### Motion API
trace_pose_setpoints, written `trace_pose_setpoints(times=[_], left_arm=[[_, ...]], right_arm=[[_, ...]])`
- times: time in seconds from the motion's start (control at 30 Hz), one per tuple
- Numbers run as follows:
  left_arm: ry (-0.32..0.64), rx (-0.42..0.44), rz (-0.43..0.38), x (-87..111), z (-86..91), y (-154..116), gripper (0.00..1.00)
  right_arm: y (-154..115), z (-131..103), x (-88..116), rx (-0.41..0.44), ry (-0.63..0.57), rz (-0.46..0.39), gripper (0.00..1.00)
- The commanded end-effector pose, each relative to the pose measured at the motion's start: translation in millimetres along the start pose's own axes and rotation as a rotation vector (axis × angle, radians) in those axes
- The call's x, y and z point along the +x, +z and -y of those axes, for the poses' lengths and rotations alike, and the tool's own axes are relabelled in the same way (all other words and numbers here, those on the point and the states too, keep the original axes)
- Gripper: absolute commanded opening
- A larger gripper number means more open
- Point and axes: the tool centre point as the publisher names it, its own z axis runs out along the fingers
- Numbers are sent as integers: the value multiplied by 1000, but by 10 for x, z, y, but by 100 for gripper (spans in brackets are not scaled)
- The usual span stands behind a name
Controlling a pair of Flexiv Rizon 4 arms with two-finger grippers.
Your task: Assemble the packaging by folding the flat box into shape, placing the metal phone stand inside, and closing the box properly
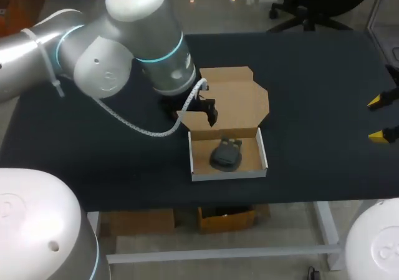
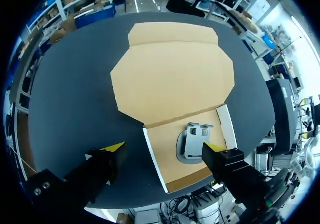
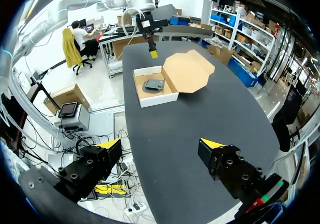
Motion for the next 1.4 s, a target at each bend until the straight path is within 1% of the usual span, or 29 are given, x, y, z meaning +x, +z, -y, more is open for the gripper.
trace_pose_setpoints(times=[0.03,0.93,1.13,1.37,1.4], left_arm=[[23,6,-76,-85,-12,-59,100],[23,6,-76,-85,-12,-59,100],[34,23,-74,-135,40,-84,100],[53,47,-102,-263,94,-104,100],[57,52,-105,-284,104,-101,100]], right_arm=[[-16,5,3,-4,-1,-2,100],[-16,5,3,-4,-1,-2,100],[-14,-9,-15,-7,-9,-7,100],[-6,-92,-67,-19,-39,-34,100],[-5,-108,-78,-11,-41,-39,100]])
